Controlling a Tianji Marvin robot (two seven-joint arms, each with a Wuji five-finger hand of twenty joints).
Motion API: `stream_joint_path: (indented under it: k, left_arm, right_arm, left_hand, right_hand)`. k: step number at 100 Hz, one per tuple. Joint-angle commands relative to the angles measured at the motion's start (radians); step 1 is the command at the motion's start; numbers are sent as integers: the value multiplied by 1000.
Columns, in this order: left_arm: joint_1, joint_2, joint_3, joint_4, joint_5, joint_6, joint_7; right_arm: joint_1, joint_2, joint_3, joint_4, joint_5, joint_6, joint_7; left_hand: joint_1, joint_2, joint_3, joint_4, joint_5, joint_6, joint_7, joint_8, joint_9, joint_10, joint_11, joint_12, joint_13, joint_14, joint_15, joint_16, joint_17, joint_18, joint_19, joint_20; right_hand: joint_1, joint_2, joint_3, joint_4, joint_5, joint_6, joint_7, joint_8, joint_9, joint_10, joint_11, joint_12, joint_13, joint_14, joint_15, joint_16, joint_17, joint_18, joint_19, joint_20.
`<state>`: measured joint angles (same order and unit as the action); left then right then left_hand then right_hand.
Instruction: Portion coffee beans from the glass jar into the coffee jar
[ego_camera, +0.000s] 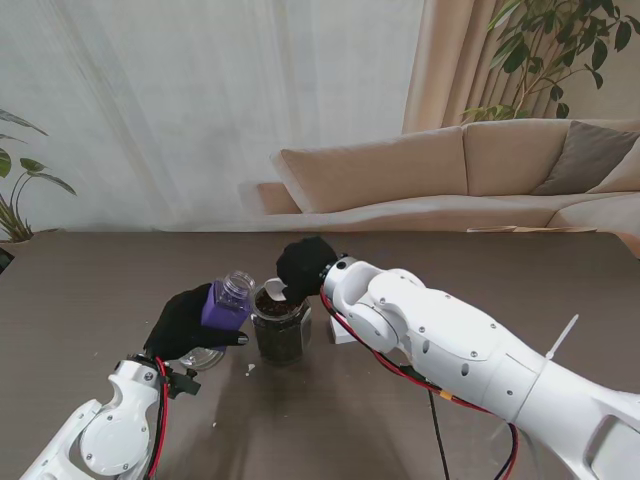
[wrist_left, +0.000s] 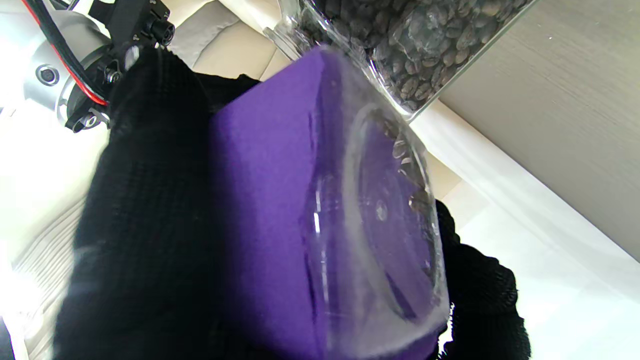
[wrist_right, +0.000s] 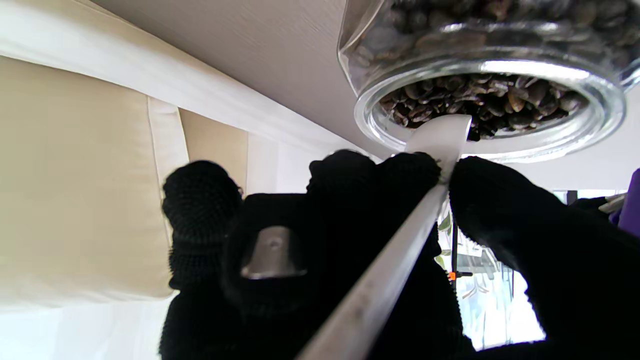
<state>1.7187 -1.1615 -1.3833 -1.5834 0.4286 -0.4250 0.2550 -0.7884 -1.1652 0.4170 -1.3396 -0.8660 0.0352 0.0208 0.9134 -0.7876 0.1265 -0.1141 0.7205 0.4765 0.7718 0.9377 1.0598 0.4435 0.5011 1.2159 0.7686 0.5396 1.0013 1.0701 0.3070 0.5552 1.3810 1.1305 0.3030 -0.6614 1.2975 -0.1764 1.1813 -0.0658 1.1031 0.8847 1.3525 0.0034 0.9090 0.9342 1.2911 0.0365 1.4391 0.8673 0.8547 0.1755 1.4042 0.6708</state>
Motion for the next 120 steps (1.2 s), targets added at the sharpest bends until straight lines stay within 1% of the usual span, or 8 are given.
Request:
stream_joint_path:
  k: [1,20,40,58,82,97,120]
  left_arm:
    - [3,-1,-2,-8,-1,-5,-17]
    - [1,-1,0,-5,-3,-5,-18]
    - [-1,-1,3,-4,-5,-2,-20]
    - [-2,-1,6,-2,-6,0,-21]
    - [-5,-1,11,0,-9,4,-22]
    - [-7,-1,13,2,-10,5,-21]
    - [-5,-2,11,-1,-6,11,-17]
  right_arm:
    - [4,-9,-12,16,-7,-12,9]
    - [9,-13,-34,34,-4,-32,4]
    - [-8,-17,-24,33,31,-44,3]
    - [-23,-28,-9,28,92,-4,19]
    - [-20,-40,-7,32,141,66,41]
    - [-23,-42,6,31,150,87,40]
    - [-38,-35,38,6,167,109,52]
  left_hand:
    - [378,573,388,36,79,-125,144,63,73,-31,108,45,55,51,151,37,-47,-63,-12,16]
    - [378,574,388,37,80,-125,145,63,74,-29,108,45,55,51,151,37,-47,-64,-12,16]
    - [378,574,388,36,79,-127,145,63,74,-31,108,45,56,51,151,37,-47,-64,-12,16]
    - [378,574,387,36,79,-127,145,63,74,-31,107,45,57,49,151,37,-47,-65,-12,16]
    - [378,574,388,37,78,-126,144,62,72,-32,107,45,56,50,151,37,-48,-65,-12,15]
    - [378,574,388,37,80,-125,144,62,72,-30,107,44,55,51,150,37,-48,-64,-12,15]
    - [378,574,388,37,79,-124,143,62,72,-29,106,44,54,53,149,37,-48,-64,-13,15]
  right_hand:
    - [-5,9,16,6,-3,-28,29,14,5,10,6,3,28,-104,3,-8,89,-13,0,2]
    - [-7,10,15,5,-6,-32,29,15,2,7,6,3,27,-102,2,-8,89,-15,0,2]
    - [-8,10,16,5,-8,-35,29,15,-1,4,6,4,28,-105,0,-9,86,-18,-1,1]
    - [-4,6,16,4,-8,-36,30,15,-2,7,8,4,28,-100,-1,-10,86,-19,-1,1]
    - [0,4,14,3,-11,-32,30,14,-3,10,7,3,28,-96,-1,-10,83,-13,-1,2]
    - [1,2,16,3,-12,-28,31,13,-3,14,8,3,27,-95,0,-10,82,-10,1,2]
    - [2,2,16,4,-11,-23,34,9,-3,15,9,2,27,-91,2,-9,82,-10,3,2]
